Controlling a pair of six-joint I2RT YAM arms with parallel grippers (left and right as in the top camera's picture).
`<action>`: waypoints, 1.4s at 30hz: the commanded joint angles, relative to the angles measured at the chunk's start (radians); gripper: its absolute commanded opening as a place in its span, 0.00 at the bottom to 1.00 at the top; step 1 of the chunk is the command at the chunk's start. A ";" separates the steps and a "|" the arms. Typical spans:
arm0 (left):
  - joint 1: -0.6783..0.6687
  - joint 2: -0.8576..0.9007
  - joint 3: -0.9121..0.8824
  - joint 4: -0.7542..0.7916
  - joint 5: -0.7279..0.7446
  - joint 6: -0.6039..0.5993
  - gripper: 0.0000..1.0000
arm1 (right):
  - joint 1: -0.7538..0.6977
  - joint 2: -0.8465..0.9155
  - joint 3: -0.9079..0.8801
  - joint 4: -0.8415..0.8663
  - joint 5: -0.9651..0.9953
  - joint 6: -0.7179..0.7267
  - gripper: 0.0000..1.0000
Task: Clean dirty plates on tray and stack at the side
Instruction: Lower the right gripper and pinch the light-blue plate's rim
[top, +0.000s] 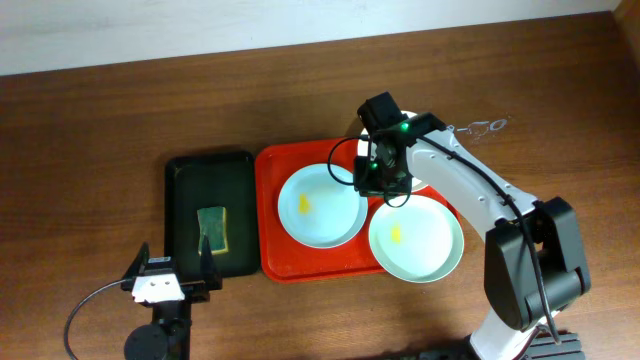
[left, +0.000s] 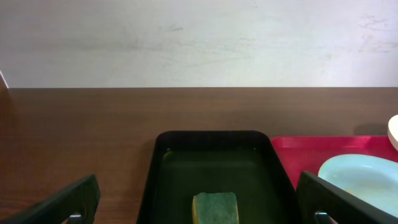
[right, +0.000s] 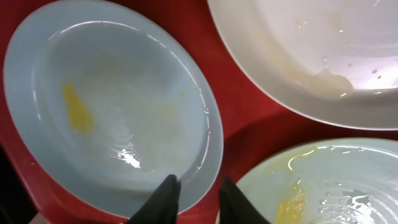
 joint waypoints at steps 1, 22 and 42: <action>-0.006 -0.004 -0.001 -0.008 0.011 0.012 0.99 | 0.003 0.000 -0.015 0.015 0.023 -0.005 0.28; -0.006 -0.004 -0.001 -0.008 0.011 0.012 0.99 | 0.004 0.100 -0.020 0.060 0.045 -0.006 0.22; -0.006 -0.004 -0.001 -0.007 0.011 0.012 0.99 | 0.005 0.100 -0.141 0.226 0.044 -0.006 0.21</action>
